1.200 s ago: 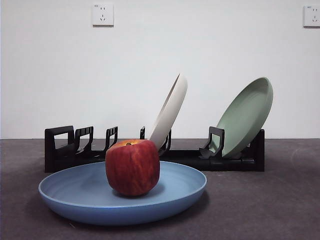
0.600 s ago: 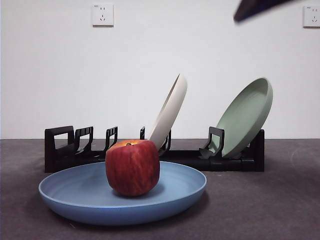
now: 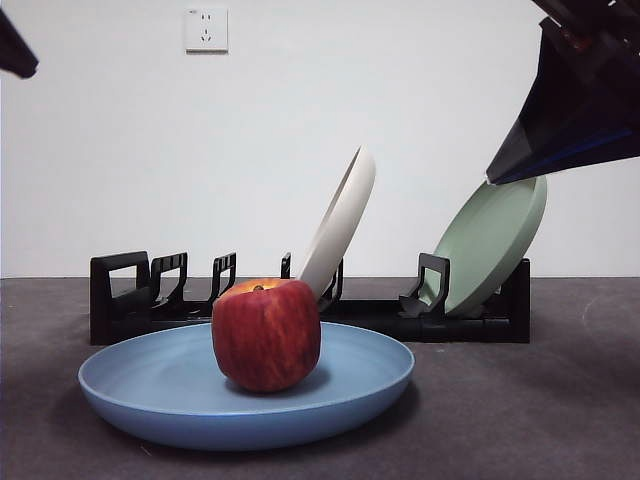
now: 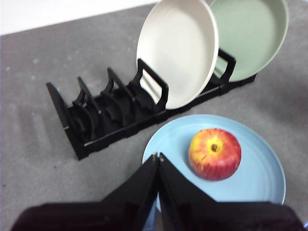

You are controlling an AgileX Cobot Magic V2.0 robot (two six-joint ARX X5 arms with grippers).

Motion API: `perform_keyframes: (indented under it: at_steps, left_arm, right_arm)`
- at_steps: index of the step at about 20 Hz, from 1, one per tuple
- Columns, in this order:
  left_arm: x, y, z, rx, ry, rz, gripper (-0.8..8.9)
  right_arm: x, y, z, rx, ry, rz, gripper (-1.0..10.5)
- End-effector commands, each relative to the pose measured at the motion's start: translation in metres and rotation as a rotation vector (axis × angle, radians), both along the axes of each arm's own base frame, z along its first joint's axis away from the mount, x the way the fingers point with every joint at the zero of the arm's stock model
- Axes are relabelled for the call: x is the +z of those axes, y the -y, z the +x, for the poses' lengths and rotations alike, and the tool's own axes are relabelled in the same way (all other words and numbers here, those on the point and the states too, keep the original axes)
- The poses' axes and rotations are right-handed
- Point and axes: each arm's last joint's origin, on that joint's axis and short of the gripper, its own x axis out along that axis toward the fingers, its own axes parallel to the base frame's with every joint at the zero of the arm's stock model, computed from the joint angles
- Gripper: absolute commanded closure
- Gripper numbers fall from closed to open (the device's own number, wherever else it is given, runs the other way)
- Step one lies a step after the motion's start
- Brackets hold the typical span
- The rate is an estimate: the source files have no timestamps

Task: Take the blue plate from the plate rack,put the plate on the table,take the apple from the table,put the apple in the plate

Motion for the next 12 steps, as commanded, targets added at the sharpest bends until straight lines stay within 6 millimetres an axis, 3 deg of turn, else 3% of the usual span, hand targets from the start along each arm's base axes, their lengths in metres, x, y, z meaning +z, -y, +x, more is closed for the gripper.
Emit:
perform_keyframes:
  at_steps: [1,8,12]
  left_arm:
    - [-0.002,0.000,0.000,0.007,-0.014,0.002,8.16]
    - [-0.002,-0.001,-0.001,0.003,-0.015,0.000,8.16]
    - [0.006,-0.026,-0.001,0.144,0.096,-0.013,8.16]
  right_arm:
    - [0.001,0.000,0.000,-0.013,-0.004,0.020,9.5]
    - [0.001,0.000,0.000,-0.013,-0.003,0.020,9.5]
    - [0.001,0.000,0.000,-0.013,-0.003,0.020,9.5]
